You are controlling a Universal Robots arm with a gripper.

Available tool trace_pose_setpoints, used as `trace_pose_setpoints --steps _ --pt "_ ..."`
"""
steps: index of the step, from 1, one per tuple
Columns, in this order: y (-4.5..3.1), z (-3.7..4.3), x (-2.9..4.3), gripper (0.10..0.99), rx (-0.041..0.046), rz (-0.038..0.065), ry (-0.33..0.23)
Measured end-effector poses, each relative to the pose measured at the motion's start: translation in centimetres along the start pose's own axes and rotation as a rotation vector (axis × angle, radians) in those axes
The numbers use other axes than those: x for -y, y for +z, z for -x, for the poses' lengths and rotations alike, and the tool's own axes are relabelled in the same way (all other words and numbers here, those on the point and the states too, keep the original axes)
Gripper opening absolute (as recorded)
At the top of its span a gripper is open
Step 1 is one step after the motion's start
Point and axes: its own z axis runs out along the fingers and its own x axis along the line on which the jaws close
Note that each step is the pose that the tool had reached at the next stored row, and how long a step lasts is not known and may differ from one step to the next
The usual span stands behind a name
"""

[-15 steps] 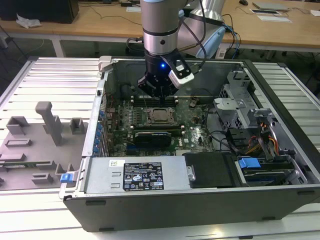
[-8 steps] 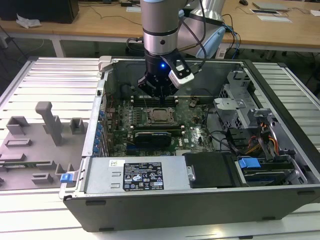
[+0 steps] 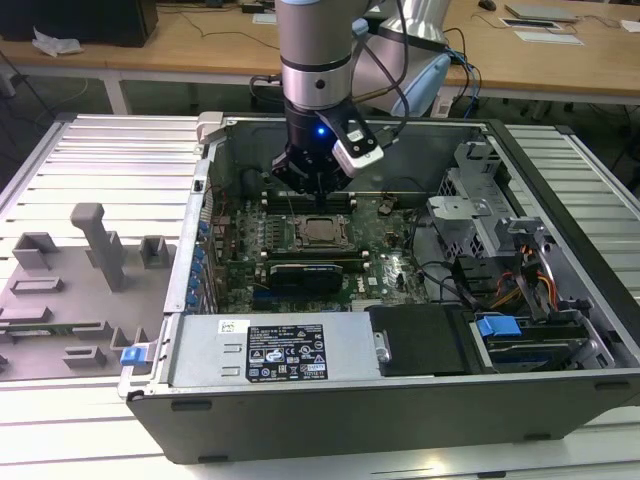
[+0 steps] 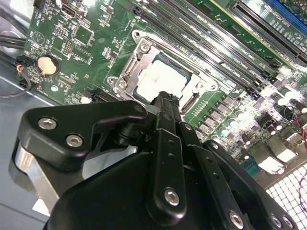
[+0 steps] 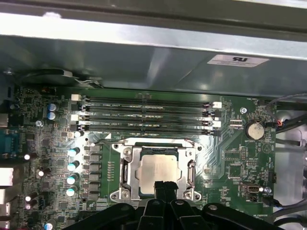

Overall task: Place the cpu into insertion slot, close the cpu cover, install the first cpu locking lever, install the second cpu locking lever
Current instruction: 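Install the first cpu locking lever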

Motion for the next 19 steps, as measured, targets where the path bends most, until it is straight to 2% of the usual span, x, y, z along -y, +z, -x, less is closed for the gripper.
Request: trace_pose_setpoints --steps 3,8,15,19 --pt "-0.05 -0.48 -0.02 0.106 0.0 0.0 0.0" --pt "-0.23 -2.24 -0.09 0.106 -0.0001 0.0 0.0" --pt "-0.4 -3.91 -0.16 0.106 0.0 0.0 0.0" --pt "-0.41 -3.98 -0.16 0.106 -0.0005 0.0 0.0"
